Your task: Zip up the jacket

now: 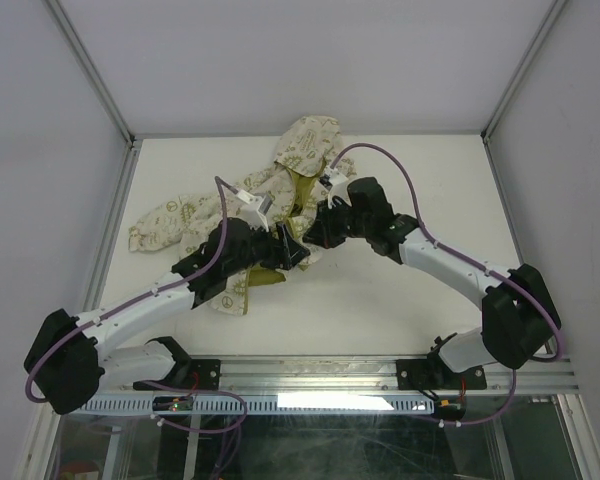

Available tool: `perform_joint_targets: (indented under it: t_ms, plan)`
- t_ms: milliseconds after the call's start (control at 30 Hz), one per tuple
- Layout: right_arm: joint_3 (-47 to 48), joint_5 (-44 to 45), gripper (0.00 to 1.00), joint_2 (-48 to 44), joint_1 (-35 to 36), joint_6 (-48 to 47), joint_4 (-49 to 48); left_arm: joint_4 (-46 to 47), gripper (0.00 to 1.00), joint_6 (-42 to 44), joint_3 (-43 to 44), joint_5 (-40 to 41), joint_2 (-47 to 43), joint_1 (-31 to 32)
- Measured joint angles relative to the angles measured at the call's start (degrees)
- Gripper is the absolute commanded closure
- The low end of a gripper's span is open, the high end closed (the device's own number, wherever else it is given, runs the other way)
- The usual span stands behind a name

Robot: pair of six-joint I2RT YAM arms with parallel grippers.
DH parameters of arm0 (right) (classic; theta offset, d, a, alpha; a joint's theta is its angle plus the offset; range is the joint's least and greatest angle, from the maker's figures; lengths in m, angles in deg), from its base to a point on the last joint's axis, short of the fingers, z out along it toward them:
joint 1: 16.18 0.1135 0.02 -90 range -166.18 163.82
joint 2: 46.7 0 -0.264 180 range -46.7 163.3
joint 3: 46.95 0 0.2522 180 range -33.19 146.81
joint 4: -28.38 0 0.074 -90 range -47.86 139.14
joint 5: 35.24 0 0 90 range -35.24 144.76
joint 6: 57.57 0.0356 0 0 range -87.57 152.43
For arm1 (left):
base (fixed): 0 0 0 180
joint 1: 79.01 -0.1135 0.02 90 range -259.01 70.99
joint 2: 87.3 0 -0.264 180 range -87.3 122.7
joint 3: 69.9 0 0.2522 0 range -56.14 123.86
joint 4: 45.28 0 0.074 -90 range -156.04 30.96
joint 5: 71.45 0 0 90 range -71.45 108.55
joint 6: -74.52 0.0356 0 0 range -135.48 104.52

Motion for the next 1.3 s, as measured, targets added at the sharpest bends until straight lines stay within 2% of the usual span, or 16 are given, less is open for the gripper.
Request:
perform_joint_targets:
  t_ms: [167, 467, 500, 600, 933, 1033, 1167, 1200, 1233, 1300]
  plan:
    - [0.1, 0.6, 1.00, 0.1, 0.2, 0.9, 0.5, -1.7, 0.45, 0.8, 0.6, 5.8, 4.6, -0.1]
    - [0.9, 0.8, 1.00, 0.3, 0.2, 0.9, 1.0, -1.6, 0.42, 3.5, 1.4, 10.1, 5.7, -0.2]
    - [0.9, 0.8, 1.00, 0.3, 0.2, 0.9, 1.0, -1.6, 0.43, 4.2, 1.4, 10.0, 5.7, -0.2]
    - [0.9, 0.7, 1.00, 0.3, 0.2, 0.8, 1.0, -1.6, 0.57, 5.8, 1.4, 8.5, 5.7, -1.4]
    - [0.9, -2.4, 1.00, 0.3, 0.2, 0.2, 0.5, -0.9, 0.59, 8.4, 1.4, -0.6, 6.0, -4.9]
    - [0.9, -3.6, 1.00, 0.3, 0.2, -0.5, 0.0, -0.3, 0.72, 9.1, 1.4, -4.0, 6.2, -6.3]
    - [0.9, -5.3, 1.00, 0.3, -0.5, -1.1, -0.7, 0.1, 1.00, 9.6, 1.4, -9.0, 6.2, -8.6]
    - [0.7, -5.8, 0.96, 0.3, -0.8, -1.2, -1.0, 0.1, 1.00, 9.7, 1.5, -10.3, 6.2, -9.0]
    - [0.4, -6.6, 0.87, 0.2, -1.3, -1.3, -1.5, 0.1, 1.00, 9.8, 1.5, -11.6, 6.2, -9.2]
    - [-0.5, -8.1, 0.76, -0.4, -2.4, -1.4, -2.3, 0.1, 1.00, 9.8, 1.6, -13.7, 6.0, -9.6]
